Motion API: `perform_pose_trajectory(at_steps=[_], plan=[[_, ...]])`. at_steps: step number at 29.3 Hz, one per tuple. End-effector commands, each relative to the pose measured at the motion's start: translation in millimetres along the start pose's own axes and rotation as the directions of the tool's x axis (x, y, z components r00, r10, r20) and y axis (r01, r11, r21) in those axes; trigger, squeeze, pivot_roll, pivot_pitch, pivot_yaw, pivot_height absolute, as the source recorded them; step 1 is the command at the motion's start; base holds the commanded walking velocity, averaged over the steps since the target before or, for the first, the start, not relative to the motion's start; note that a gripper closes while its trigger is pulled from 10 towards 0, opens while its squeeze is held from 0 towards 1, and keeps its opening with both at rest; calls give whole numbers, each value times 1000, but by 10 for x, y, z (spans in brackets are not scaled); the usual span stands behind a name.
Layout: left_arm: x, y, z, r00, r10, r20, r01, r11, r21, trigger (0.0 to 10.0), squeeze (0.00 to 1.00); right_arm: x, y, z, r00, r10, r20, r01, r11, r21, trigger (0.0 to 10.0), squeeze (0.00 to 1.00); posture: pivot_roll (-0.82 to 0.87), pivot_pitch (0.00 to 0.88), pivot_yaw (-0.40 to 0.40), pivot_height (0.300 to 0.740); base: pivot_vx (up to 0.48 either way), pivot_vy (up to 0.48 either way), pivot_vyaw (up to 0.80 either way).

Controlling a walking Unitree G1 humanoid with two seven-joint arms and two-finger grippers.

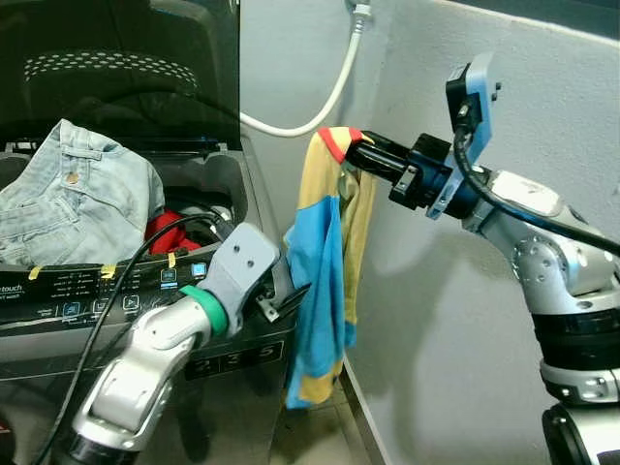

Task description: Clothes washing

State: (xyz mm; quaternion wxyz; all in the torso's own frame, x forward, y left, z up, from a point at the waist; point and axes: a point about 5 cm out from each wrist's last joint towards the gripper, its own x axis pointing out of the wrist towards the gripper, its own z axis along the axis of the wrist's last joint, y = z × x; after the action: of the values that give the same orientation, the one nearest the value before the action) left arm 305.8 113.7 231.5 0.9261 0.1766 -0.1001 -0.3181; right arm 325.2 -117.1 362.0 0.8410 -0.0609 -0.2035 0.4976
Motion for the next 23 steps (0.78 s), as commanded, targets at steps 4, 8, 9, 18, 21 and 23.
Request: perform_pose_trajectory(at_steps=[4, 8, 9, 18, 21, 23], plan=[[103, -155, -51, 994, -107, 0, 107, 994, -31, 10000, 1000, -39, 23, 134, 998, 14, 60, -13, 1000, -16, 10000, 0, 69, 0, -15, 740, 0, 0, 0], [130, -188, -90, 992, -127, -14, 127, 991, -36, 10000, 1000, -35, 43, 153, 997, 27, 72, -26, 1000, -12, 10000, 0, 70, 0, -15, 740, 0, 0, 0], [163, -224, -122, 990, -142, -12, 142, 988, -55, 10000, 1000, -24, 72, 175, 995, 46, 84, -46, 999, -3, 10000, 0, 71, 0, -17, 740, 0, 0, 0], [357, -266, -245, 989, -145, 1, 144, 985, -94, 10000, 1000, 6, 314, 271, 966, 210, 152, -217, 975, 37, 10000, 0, 68, 0, -16, 740, 0, 0, 0], [392, -260, -234, 989, -148, 24, 150, 983, -101, 10000, 1000, -1, 339, 301, 958, 223, 181, -236, 970, 52, 10000, 0, 66, 0, -15, 740, 0, 0, 0], [392, -260, -234, 989, -148, 24, 150, 983, -101, 10000, 1000, -1, 339, 301, 958, 223, 181, -236, 970, 52, 10000, 0, 66, 0, -15, 740, 0, 0, 0]])
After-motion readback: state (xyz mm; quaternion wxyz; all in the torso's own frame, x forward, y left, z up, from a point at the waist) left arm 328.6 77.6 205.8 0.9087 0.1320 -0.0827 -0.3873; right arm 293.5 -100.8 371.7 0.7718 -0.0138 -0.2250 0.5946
